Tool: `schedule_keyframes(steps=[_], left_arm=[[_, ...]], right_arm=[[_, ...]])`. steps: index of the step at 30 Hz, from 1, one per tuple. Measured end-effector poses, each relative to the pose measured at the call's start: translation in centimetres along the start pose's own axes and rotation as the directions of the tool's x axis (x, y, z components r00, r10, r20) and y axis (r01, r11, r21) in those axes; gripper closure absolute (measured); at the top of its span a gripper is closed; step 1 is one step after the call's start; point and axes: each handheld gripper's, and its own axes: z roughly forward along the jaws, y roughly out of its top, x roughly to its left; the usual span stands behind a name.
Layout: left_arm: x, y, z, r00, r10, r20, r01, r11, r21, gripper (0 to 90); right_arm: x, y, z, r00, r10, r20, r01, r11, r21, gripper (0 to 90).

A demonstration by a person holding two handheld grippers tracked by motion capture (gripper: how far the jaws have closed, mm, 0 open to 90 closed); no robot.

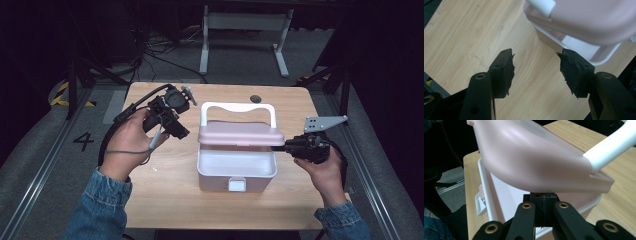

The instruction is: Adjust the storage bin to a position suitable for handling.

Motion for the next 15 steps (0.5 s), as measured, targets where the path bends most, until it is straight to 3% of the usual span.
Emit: schedule_keyframes(steps=[2,5,9,15], left_arm=[[-0.2,-0.5,0.3,0.9999,0.007,0.009,-0.007,0.9999,-0.014,45.6],[-0.7,-1.2,0.8,0.9998,0.004,-0.017,-0.004,0.9991,-0.042,45.4],[-1.0,-2.0,1.8,1.0000,-0.002,0.008,0.002,0.9961,-0.088,43.1],[-0.9,-3.0,3.6,0.9980,-0.043,0.047,0.049,0.9879,-0.147,42.6]], right_arm=[[0.0,0.3,-0.1,1.0000,-0.005,-0.002,0.005,1.000,-0.014,89.9],[0.0,0.6,-0.1,0.9999,-0.012,0.001,0.012,1.000,-0.018,89.9],[-0.1,0.9,0.0,0.9999,-0.010,0.006,0.010,1.000,-0.027,89.9],[-0.3,1.0,-0.1,0.9999,-0.002,0.011,0.003,0.999,-0.044,89.9]])
